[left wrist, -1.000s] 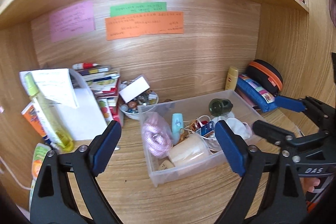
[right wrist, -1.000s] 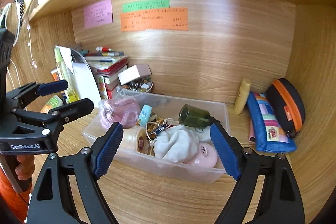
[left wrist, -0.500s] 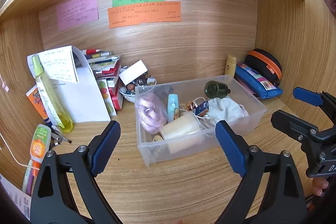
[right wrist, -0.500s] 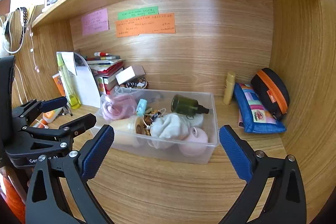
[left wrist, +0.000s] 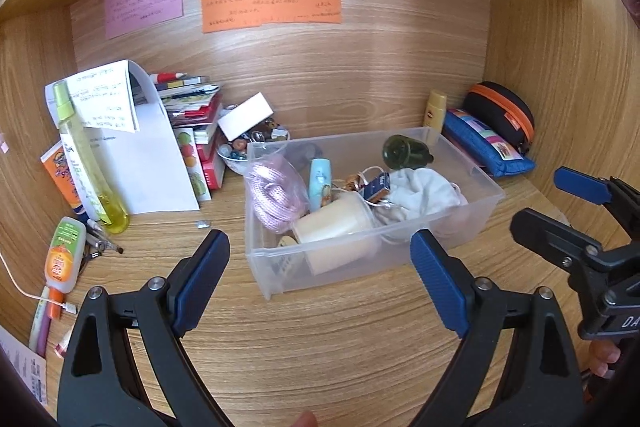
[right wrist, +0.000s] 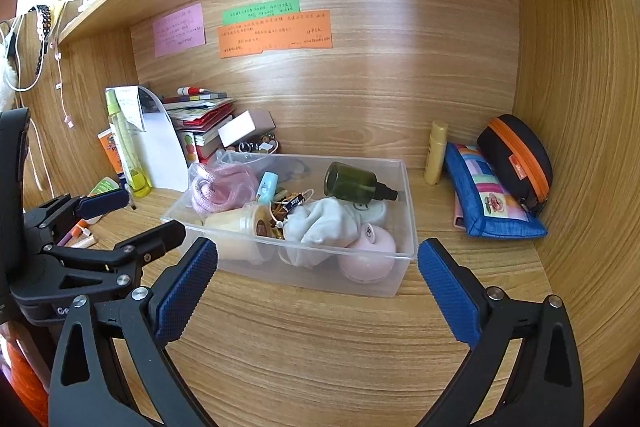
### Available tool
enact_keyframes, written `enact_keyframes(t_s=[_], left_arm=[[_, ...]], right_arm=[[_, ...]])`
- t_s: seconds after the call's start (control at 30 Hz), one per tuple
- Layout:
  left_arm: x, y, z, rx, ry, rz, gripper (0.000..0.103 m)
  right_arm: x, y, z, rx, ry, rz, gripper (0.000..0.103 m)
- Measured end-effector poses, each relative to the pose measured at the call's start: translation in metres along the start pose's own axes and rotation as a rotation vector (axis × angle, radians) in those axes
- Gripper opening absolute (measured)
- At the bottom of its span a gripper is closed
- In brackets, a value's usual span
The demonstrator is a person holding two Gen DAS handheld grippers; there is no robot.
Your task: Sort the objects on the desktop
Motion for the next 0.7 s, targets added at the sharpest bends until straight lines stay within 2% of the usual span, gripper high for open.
enact_keyframes(t_s=[0.33, 0.7], left_arm=[[-0.001, -0.004, 0.011, 0.016, 0.021, 0.01, 0.093], [-0.003, -0.007, 0.002, 0.016, -0.025, 0.019, 0.094]], right_arm=[[0.0, 0.001, -0.001, -0.002, 0.001, -0.002, 0.1], [0.001, 0.003, -0.001, -0.004, 0.0, -0.01, 0.1]])
Point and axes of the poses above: each gripper's, at about its wrist camera, not at the fingertips, and y roughly the way its jaws point, z to its right, x to its underside, the point moved 7 cm from there along y, roughly the way its jaws point, and after that the axes turned 4 degrees about z, right-handed, at the moved point
